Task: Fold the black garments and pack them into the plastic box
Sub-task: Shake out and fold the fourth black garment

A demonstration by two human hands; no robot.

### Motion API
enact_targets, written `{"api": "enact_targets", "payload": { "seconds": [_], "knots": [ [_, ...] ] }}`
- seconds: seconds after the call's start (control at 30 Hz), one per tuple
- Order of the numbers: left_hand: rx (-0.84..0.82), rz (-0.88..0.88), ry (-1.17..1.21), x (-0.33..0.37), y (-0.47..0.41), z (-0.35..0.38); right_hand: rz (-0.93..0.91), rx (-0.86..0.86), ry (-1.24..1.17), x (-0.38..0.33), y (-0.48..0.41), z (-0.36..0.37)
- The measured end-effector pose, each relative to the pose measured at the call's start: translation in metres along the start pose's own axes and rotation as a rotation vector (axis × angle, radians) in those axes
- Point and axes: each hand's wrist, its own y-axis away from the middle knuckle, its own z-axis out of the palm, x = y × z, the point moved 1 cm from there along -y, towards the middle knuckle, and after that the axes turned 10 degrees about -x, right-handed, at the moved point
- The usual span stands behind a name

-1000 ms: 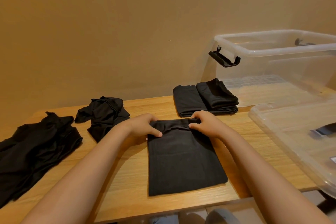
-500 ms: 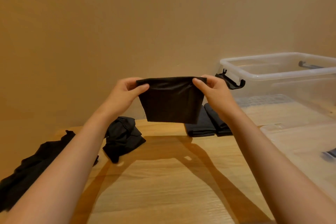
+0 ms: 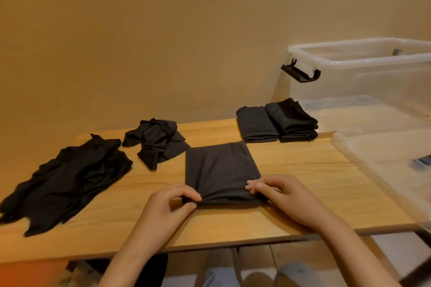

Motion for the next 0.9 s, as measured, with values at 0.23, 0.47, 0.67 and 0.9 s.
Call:
{"api": "enact_targets", "payload": {
  "seconds": [0.23,0.47,0.67,0.9],
  "knots": [
    [0.105,0.063,-0.116,0.009,0.013,0.008,-0.106,0.229,0.177,-0.006,0.015,0.015],
    [-0.197,0.007,-0.545,-0.001,-0.022,0.044,0.069,-0.051,0.656,-0.009,-0.012,0.042],
    [-0.131,0.054,-0.453,-0.006,-0.017,0.046,0.104,0.484,0.376,0.006,-0.004,0.039],
    [-0.107,0.06,-0.447,-0.006,-0.017,0.045,0.181,0.537,0.334,0.004,-0.007,0.037]
  ]
}}
